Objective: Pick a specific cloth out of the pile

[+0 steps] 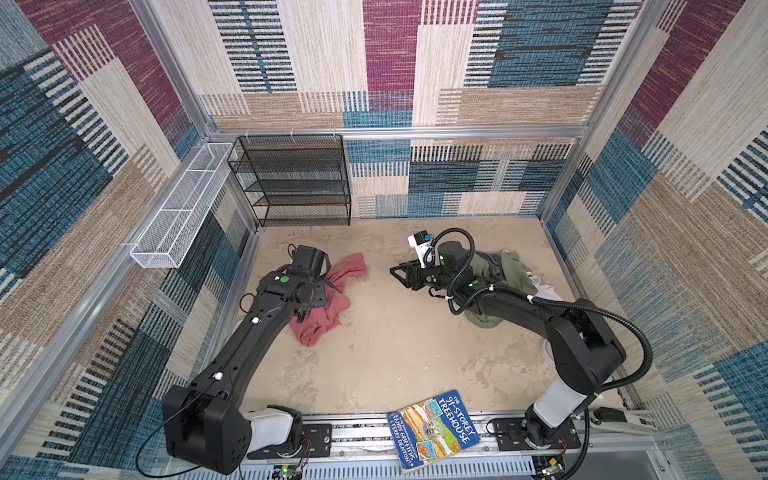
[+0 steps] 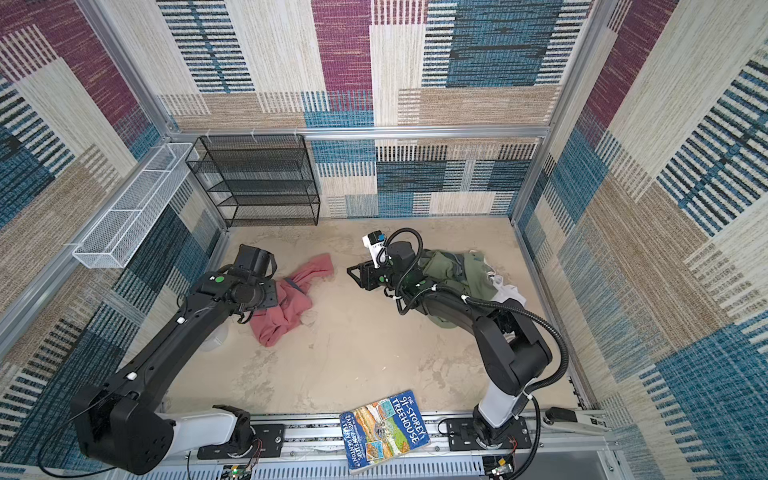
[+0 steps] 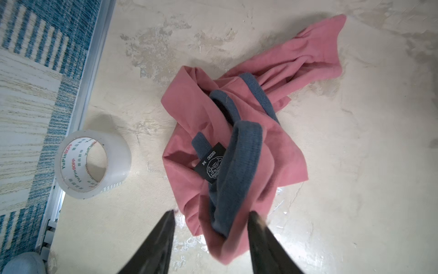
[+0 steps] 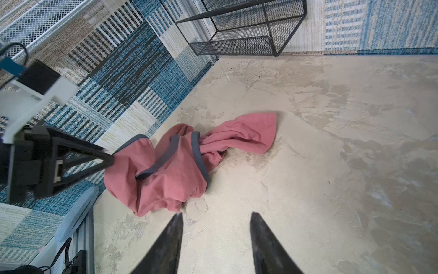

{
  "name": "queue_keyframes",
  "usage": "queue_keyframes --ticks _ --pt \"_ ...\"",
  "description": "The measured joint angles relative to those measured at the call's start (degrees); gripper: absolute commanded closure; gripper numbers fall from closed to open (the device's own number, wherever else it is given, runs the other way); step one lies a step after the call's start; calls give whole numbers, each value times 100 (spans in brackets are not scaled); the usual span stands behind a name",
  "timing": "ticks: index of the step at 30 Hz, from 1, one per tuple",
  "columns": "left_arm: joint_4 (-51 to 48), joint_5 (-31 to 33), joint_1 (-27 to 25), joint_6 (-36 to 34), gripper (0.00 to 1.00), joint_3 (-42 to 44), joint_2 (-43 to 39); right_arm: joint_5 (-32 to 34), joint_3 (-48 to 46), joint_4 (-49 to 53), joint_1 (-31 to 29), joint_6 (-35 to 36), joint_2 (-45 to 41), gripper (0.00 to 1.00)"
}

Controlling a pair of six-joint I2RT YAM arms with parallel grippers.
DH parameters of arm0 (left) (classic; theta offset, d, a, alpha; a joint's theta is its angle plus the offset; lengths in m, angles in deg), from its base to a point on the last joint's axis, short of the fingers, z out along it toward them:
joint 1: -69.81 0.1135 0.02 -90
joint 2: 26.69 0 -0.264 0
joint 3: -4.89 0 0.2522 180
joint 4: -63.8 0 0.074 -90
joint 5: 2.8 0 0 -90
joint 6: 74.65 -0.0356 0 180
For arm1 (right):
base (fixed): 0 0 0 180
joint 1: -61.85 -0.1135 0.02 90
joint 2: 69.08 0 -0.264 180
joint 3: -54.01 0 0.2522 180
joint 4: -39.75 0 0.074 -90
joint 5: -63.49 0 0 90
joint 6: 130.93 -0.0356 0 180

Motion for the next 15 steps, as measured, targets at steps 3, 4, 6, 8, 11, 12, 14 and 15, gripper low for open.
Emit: queue_keyframes --ticks 3,4,6,8,11,12,14,15 --pt "-44 -20 -116 -2 50 -444 157 2 0 13 0 22 11 51" --pt "-26 -33 -192 -4 50 -599 282 9 0 11 0 31 11 51" --pt "37 -52 -354 -63 51 -898 647 35 0 13 0 61 9 51" --pt "129 -81 -468 -140 51 -1220 1095 55 0 15 20 72 0 51" --pt "382 -282 -586 -254 50 -1768 1875 83 -72 9 70 85 -109 51" --pt "439 -385 -599 -306 49 -1956 2120 85 -129 4 116 81 -168 50" --pt "551 -503 -610 -409 46 -2406 2656 96 -286 -31 254 48 -302 51" --pt "616 -514 -608 -450 45 -2677 2970 122 -382 -31 323 9 -380 50"
